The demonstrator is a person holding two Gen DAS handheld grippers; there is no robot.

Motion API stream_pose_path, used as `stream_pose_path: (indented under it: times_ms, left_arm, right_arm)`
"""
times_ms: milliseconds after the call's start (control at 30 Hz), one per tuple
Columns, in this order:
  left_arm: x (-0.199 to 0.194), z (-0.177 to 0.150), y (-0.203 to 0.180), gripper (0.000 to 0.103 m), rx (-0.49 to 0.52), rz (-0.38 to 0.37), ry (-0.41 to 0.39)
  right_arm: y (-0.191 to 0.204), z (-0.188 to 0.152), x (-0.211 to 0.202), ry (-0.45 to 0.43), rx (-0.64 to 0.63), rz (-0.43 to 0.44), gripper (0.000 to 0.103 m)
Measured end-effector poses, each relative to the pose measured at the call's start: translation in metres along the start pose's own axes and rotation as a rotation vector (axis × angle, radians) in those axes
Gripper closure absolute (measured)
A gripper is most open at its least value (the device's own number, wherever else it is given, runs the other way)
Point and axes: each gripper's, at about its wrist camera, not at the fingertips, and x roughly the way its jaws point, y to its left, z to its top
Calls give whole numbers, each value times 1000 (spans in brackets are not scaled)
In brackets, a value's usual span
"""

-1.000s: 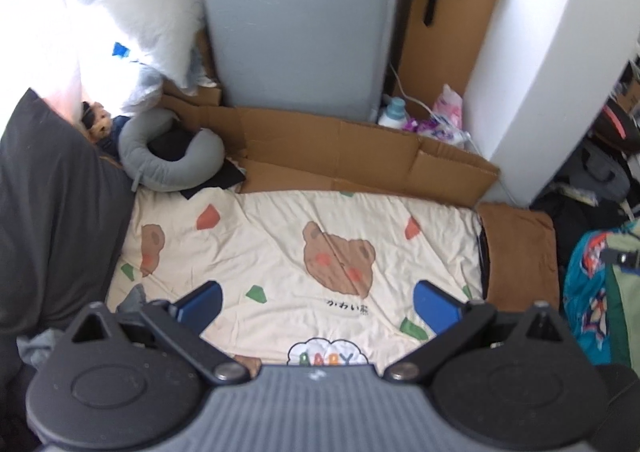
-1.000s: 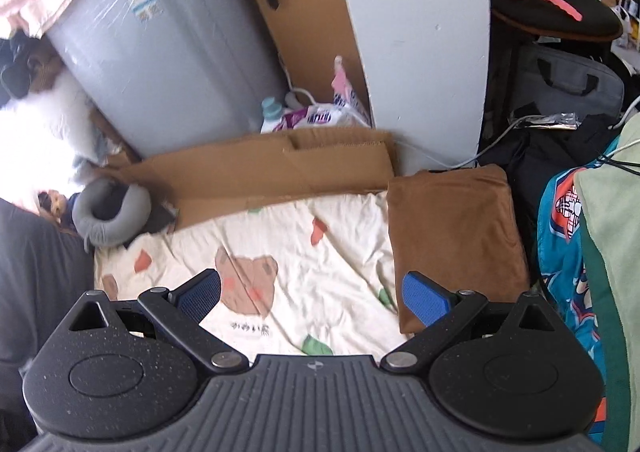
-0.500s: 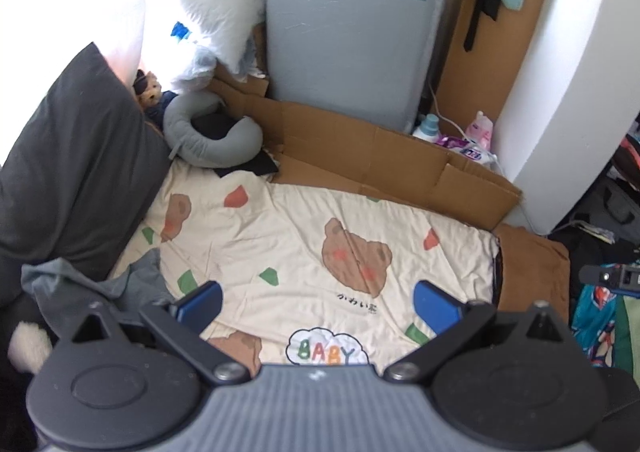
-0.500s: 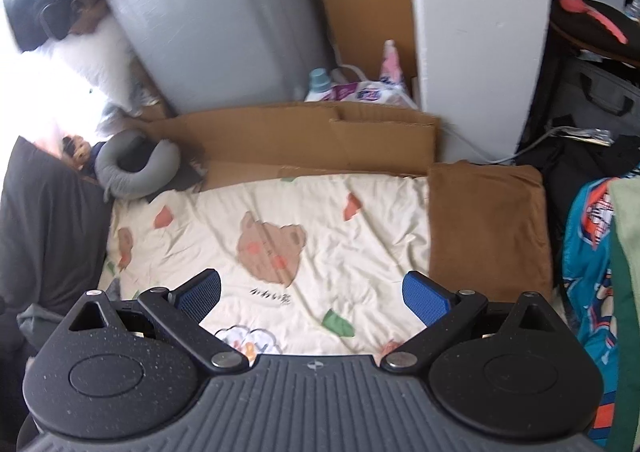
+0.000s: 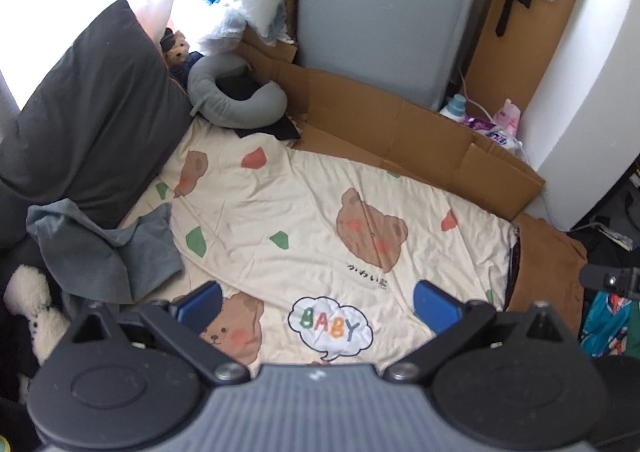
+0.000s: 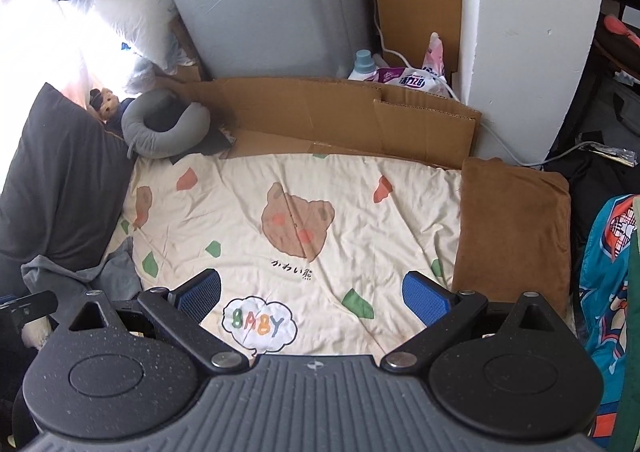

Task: Fold clothes

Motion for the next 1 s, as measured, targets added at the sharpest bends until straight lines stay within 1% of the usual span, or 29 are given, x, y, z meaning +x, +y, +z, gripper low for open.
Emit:
stream_pose_path:
  times_ms: [300,533,800,1000]
  left_arm:
    - [4,-3,-14,0,11,2,21]
    - [13,-4,-29,0,44,7,44]
    - [25,-13,-49,0,76,-3,77]
    - [29,-11,-52,0,97,5,76]
  right_arm:
    - [15,-12,2,23,-39,22,2]
    - [27,-16,7,48,-69,45,2]
    - [27,-21,12,62,-56,53,2]
    - [25,-24,16,60,-33,62,2]
